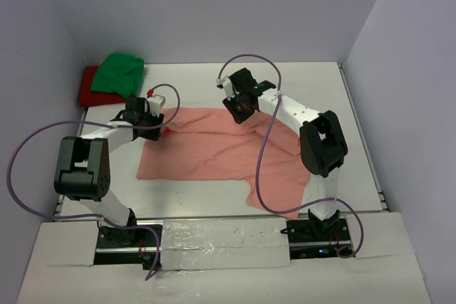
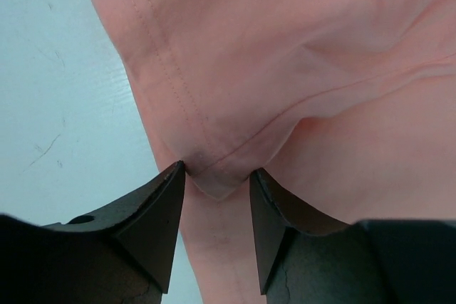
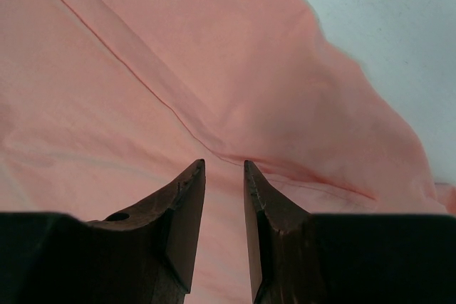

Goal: Fold and stack the t-shirts
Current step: Fold the tshirt

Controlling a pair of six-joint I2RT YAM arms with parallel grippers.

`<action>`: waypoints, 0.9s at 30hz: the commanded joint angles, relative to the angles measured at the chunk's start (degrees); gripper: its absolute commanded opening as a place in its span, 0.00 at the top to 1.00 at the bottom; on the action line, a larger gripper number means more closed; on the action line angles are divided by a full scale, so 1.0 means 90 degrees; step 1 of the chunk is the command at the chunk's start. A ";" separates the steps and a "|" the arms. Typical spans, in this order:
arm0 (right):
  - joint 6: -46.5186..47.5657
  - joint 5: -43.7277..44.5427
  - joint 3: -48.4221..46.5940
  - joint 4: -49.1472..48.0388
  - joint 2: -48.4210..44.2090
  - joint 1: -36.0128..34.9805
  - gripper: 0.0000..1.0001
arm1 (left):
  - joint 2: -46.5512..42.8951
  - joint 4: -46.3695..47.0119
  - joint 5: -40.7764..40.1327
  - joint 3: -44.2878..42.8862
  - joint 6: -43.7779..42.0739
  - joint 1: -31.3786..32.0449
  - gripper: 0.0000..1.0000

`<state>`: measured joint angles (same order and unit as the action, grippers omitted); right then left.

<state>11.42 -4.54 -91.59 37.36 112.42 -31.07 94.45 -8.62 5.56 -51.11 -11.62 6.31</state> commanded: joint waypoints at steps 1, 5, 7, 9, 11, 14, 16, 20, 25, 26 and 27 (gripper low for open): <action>0.0049 -0.0063 -0.0028 0.0067 -0.0294 0.0044 0.64 | 0.0061 0.0470 -0.0101 0.0044 -0.0076 0.0041 0.51; 0.0040 -0.0072 -0.0038 0.0067 -0.0304 0.0083 0.64 | 0.0101 0.0480 -0.0139 0.0083 -0.0076 0.0061 0.64; 0.0040 -0.0101 -0.0028 0.0067 -0.0294 0.0093 0.64 | 0.0072 0.0499 -0.0178 0.0103 -0.0086 0.0061 0.70; 0.0030 -0.0121 -0.0038 0.0067 -0.0275 0.0093 0.64 | 0.0013 0.0489 -0.0188 0.0122 -0.0106 0.0071 0.79; 0.0020 -0.0141 -0.0048 0.0087 -0.0245 0.0093 0.64 | -0.0036 0.0470 -0.0237 0.0142 -0.0135 0.0081 0.85; 0.0020 -0.0160 -0.0048 0.0097 -0.0245 0.0093 0.64 | -0.0075 0.0431 -0.0325 0.0152 -0.0223 0.0081 0.85; 0.0010 -0.0180 -0.0058 0.0096 -0.0255 0.0093 0.64 | -0.0114 0.0392 -0.0393 0.0171 -0.0252 0.0081 0.85; 0.0010 -0.0209 -0.0048 0.0106 -0.0245 0.0093 0.64 | -0.0192 0.0265 -0.0481 0.0171 -0.0398 0.0090 0.86; 0.0010 -0.0258 0.0011 0.0106 -0.0274 0.0093 0.64 | -0.0407 0.0245 -0.0859 0.0269 -0.0584 0.0061 0.85; 0.0001 -0.0267 0.0011 0.0106 -0.0274 0.0102 0.64 | -0.0465 0.0255 -0.0901 0.0298 -0.0604 0.0051 0.85; 0.0010 -0.0277 0.0011 0.0106 -0.0265 0.0093 0.64 | -0.0504 0.0265 -0.0930 0.0308 -0.0604 0.0022 0.85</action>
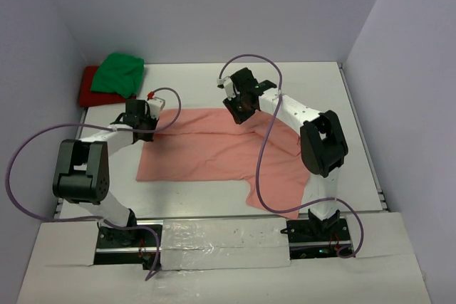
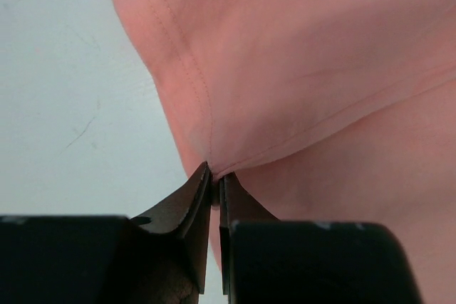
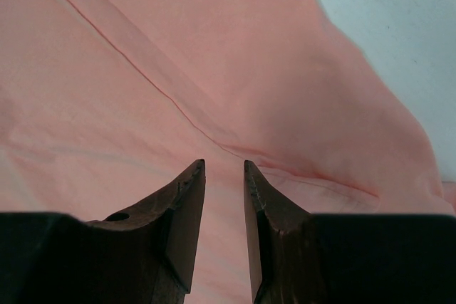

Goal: Fold and stack the t-shirts
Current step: Fold the tshirt

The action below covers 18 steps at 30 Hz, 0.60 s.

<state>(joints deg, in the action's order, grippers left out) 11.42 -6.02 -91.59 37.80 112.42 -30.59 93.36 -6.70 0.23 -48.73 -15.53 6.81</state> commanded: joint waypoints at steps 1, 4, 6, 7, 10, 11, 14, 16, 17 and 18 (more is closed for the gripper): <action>0.0001 -0.0132 0.0020 0.0067 -0.0236 0.0039 0.64 | -0.0422 0.0051 -0.0348 0.0053 -0.0169 -0.0073 0.85; -0.0009 -0.0170 -0.0009 0.0087 -0.0187 0.0049 0.64 | -0.0549 0.0139 -0.0504 0.0073 -0.0188 -0.0112 0.85; -0.0019 -0.0190 -0.0038 0.0126 -0.0167 0.0039 0.64 | -0.0569 0.0158 -0.0640 0.0053 -0.0247 -0.0131 0.85; -0.0009 -0.0200 -0.0028 0.0126 -0.0167 0.0039 0.64 | -0.0579 0.0158 -0.0679 0.0053 -0.0286 -0.0151 0.84; -0.0009 -0.0200 -0.0018 0.0136 -0.0196 0.0039 0.64 | -0.0569 0.0158 -0.0690 0.0102 -0.0325 -0.0190 0.84; 0.0001 -0.0190 -0.0038 0.0136 -0.0196 0.0039 0.64 | -0.0550 0.0129 -0.0651 0.0112 -0.0345 -0.0200 0.83; 0.0020 -0.0181 -0.0116 0.0204 -0.0196 0.0039 0.64 | -0.0481 0.0052 -0.0524 0.0151 -0.0335 -0.0229 0.67; 0.0059 -0.0161 -0.0184 0.0292 -0.0187 0.0039 0.63 | -0.0462 0.0002 -0.0387 0.0190 -0.0335 -0.0268 0.24; 0.0069 -0.0113 -0.0213 0.0340 -0.0177 0.0049 0.63 | -0.0461 0.0022 -0.0367 0.0229 -0.0306 -0.0268 0.10; 0.0098 -0.0054 -0.0233 0.0380 -0.0186 0.0049 0.62 | -0.0481 0.0099 -0.0367 0.0268 -0.0286 -0.0268 0.01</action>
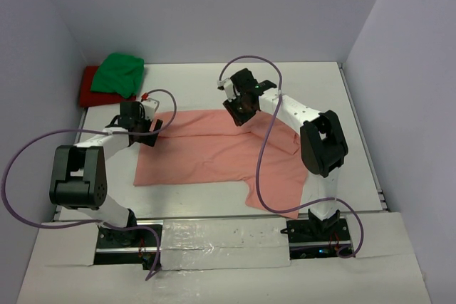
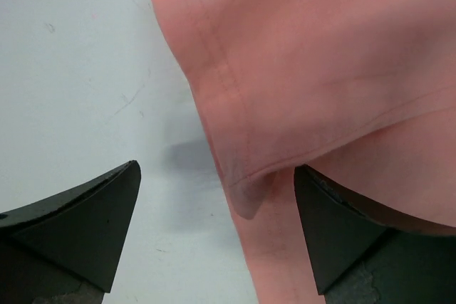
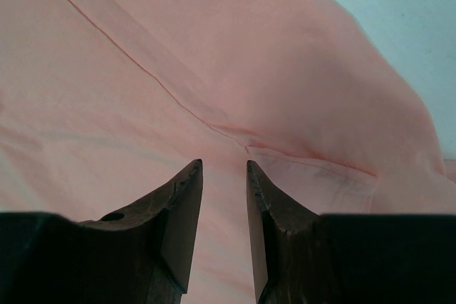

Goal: Fold and stack the t-shirts
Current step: Fold the tshirt

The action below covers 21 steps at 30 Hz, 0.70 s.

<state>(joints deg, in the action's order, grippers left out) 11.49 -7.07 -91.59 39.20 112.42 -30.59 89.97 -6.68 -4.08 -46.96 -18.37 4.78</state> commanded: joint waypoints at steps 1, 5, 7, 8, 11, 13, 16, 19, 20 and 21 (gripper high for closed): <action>0.0120 0.0160 -0.0214 0.0224 -0.0206 0.0049 0.61 | -0.0153 0.0117 0.0130 0.0100 0.0068 -0.0042 0.01; 0.0198 0.0726 0.0078 0.0010 -0.0372 0.0215 0.59 | -0.0416 0.0117 0.0394 0.0032 0.0224 -0.0042 0.01; 0.0179 0.0873 0.0283 -0.0263 -0.0508 0.0477 0.58 | -0.0776 0.0409 0.0491 0.0110 0.0381 -0.0042 0.01; 0.0169 0.0951 0.0323 -0.0331 -0.0518 0.0575 0.58 | -0.0914 0.0536 0.0560 0.0149 0.0439 -0.0042 0.01; 0.0091 0.1117 0.0324 -0.0479 -0.0363 0.1014 0.57 | -0.1150 0.0898 0.0658 0.0131 0.0751 -0.0062 0.01; 0.0033 0.1205 0.0256 -0.0498 -0.0217 0.1201 0.57 | -0.1052 0.0966 0.0755 -0.0026 0.0966 -0.0120 0.01; -0.0026 0.1167 0.0177 -0.0440 0.0028 0.1465 0.58 | -0.1062 0.1142 0.0873 -0.0085 0.1152 -0.0140 0.01; -0.0036 0.1147 0.0167 -0.0381 0.0145 0.1553 0.58 | -0.0994 0.1094 0.1019 -0.0222 0.1318 -0.0140 0.01; -0.0017 0.1079 0.0186 -0.0371 0.0145 0.1572 0.58 | -0.0993 0.1113 0.1068 -0.0231 0.1348 -0.0140 0.01; -0.0016 0.1059 0.0206 -0.0371 0.0136 0.1573 0.58 | -0.1003 0.1132 0.1068 -0.0222 0.1348 -0.0140 0.01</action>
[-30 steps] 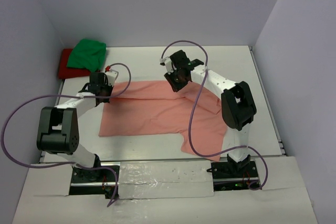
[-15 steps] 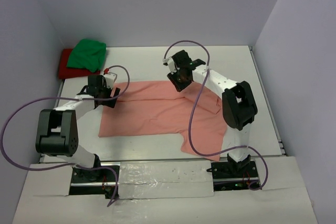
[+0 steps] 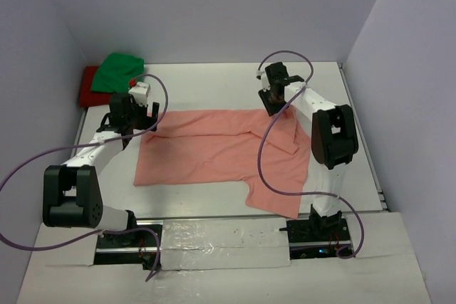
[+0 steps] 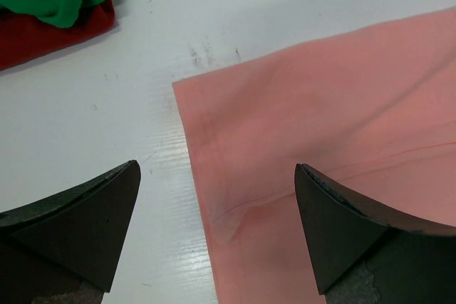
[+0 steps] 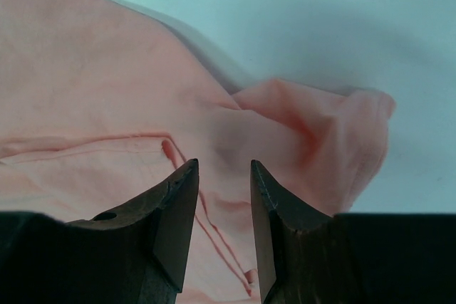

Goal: Fold and stack the t-shirts
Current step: Fold the tshirt

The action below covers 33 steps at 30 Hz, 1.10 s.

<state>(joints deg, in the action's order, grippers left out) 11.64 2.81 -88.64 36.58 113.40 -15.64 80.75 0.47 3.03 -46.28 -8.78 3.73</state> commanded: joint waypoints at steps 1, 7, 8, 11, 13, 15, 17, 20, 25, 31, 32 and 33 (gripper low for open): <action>-0.0033 -0.0058 -0.0112 -0.0070 0.0036 -0.0079 0.58 | 0.0041 0.0319 0.0279 -0.0326 0.0282 -0.0023 0.01; -0.0053 -0.0594 -0.0287 0.0125 0.0163 -0.0069 0.58 | 0.0032 0.0211 0.0318 -0.0346 0.0301 -0.0023 0.01; -0.0063 -0.0682 -0.0326 0.0193 0.0231 -0.0079 0.58 | 0.0022 0.0221 0.0308 -0.0326 0.0301 -0.0023 0.01; -0.0072 -0.1073 -0.0463 0.0388 0.0358 -0.0069 0.57 | 0.0022 0.0251 0.0318 -0.0287 0.0292 -0.0023 0.01; -0.0063 -0.1239 -0.0561 0.0486 0.0465 -0.0079 0.58 | 0.0071 0.0241 0.0308 -0.0287 0.0311 -0.0023 0.01; -0.0072 -0.1395 -0.0581 0.0584 0.0524 -0.0069 0.57 | 0.0100 0.0231 0.0337 -0.0297 0.0301 -0.0023 0.01; -0.0072 -0.1484 -0.0581 0.0633 0.0602 -0.0079 0.58 | 0.0110 0.0241 0.0337 -0.0307 0.0311 -0.0023 0.01; -0.0072 -0.1464 -0.0590 0.0682 0.0681 -0.0069 0.58 | 0.0129 0.0212 0.0347 -0.0355 0.0301 -0.0023 0.01; -0.0082 -0.1445 -0.0590 0.0779 0.0739 -0.0059 0.58 | 0.0159 0.0192 0.0347 -0.0356 0.0291 -0.0023 0.01; -0.0063 -0.1523 -0.0571 0.0828 0.0720 -0.0059 0.86 | 0.0178 0.0182 0.0386 -0.0326 0.0292 -0.0023 0.01; -0.0043 -0.1533 -0.0552 0.0838 0.0710 -0.0059 0.94 | 0.0188 0.0182 0.0377 -0.0326 0.0291 -0.0023 0.01; -0.0053 -0.1542 -0.0542 0.0838 0.0691 -0.0059 1.00 | 0.0188 0.0182 0.0386 -0.0326 0.0282 -0.0023 0.01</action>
<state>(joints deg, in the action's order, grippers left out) 11.51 -10.13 -91.83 43.05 119.50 -15.99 82.35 0.60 5.08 -47.00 -6.59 3.68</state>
